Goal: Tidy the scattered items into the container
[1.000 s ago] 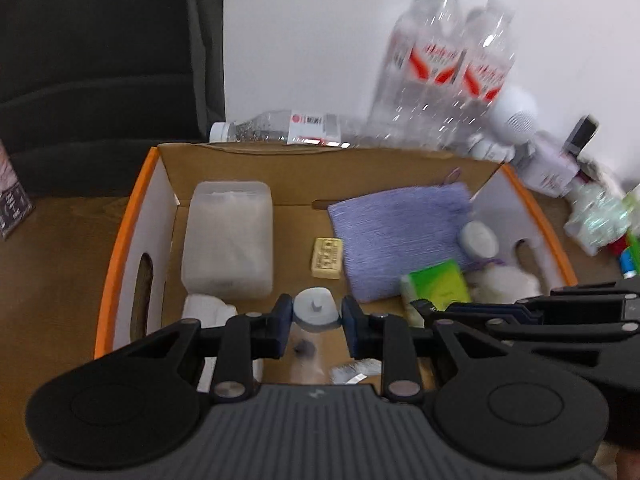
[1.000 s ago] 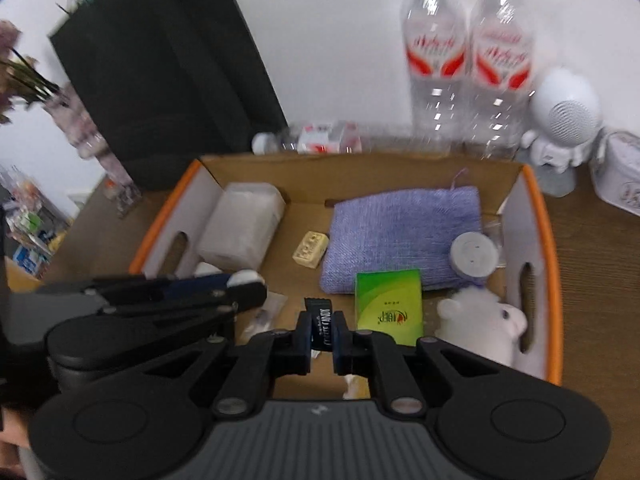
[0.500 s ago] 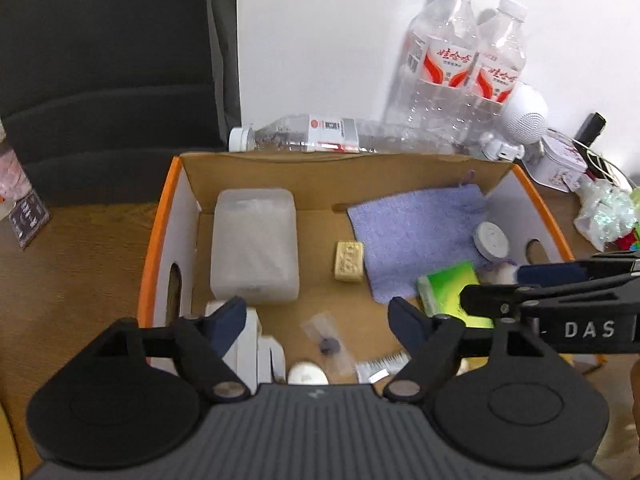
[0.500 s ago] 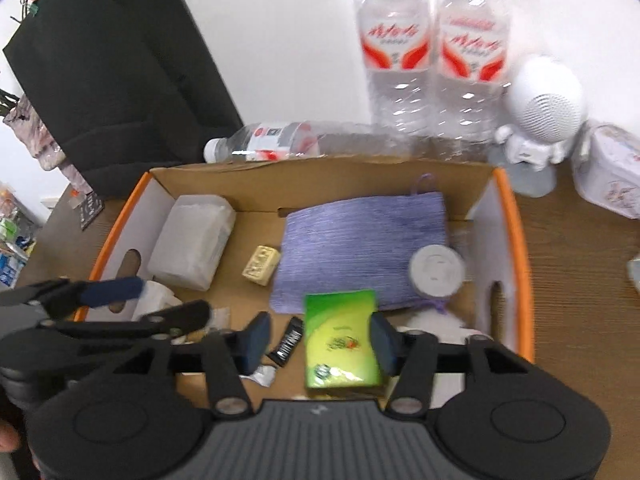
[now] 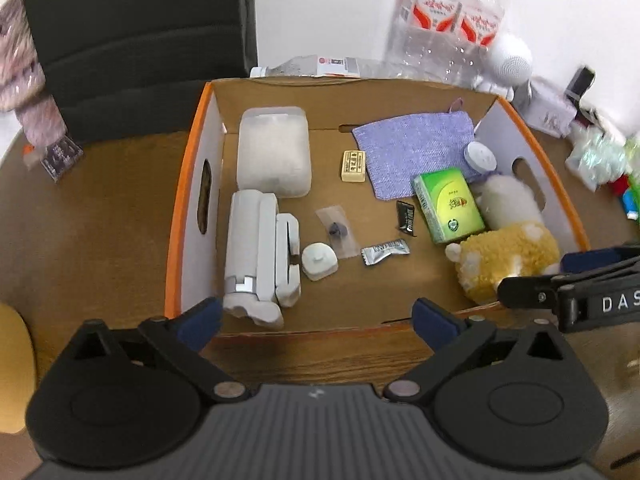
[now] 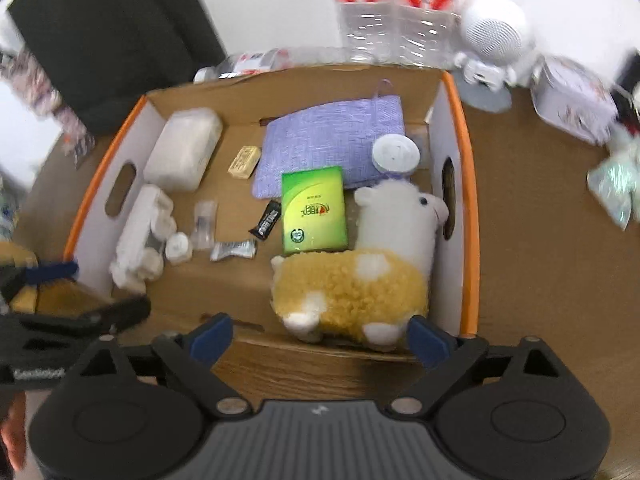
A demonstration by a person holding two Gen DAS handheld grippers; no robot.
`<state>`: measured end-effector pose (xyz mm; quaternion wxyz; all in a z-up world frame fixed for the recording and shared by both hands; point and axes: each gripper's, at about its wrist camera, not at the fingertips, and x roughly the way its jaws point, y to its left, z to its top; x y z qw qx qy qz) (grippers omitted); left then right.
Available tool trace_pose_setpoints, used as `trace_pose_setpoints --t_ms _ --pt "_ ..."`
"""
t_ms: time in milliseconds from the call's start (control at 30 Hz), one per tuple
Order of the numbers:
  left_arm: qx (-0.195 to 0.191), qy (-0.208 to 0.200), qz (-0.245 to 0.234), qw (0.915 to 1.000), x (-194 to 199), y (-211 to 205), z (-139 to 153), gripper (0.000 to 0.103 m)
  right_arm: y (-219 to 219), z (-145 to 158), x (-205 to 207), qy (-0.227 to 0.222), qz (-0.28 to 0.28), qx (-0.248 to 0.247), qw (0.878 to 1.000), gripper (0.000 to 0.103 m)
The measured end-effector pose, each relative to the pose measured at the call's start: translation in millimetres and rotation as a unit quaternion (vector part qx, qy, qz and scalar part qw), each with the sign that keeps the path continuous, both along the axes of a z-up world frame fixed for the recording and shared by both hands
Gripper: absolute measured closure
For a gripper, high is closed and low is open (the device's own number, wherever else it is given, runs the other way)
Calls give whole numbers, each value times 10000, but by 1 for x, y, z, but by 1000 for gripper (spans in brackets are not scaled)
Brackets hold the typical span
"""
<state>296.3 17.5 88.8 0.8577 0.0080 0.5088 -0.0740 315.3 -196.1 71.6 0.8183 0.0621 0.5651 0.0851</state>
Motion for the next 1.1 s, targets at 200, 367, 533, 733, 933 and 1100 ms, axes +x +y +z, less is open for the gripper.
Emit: trace_pose_setpoints --t_ms 200,367,533,733,933,1100 --pt "19 -72 -47 10000 -7 2 0 0 -1 0 -7 61 -97 78 9999 5" --pt "49 -87 -64 9999 -9 2 2 0 -2 0 -10 9 -145 70 9999 5" --pt "91 -122 -285 9995 -12 3 20 0 9 18 -18 -304 -56 -143 9994 6" --pt "61 -437 179 9989 -28 8 75 0 14 63 -31 -575 -92 -243 9980 6" --pt "-27 -935 313 9951 -75 5 109 0 18 99 -70 -1207 -162 -201 9924 6" --pt "122 -1950 510 9794 -134 2 135 0 26 121 -120 -2099 -112 -229 9774 6"
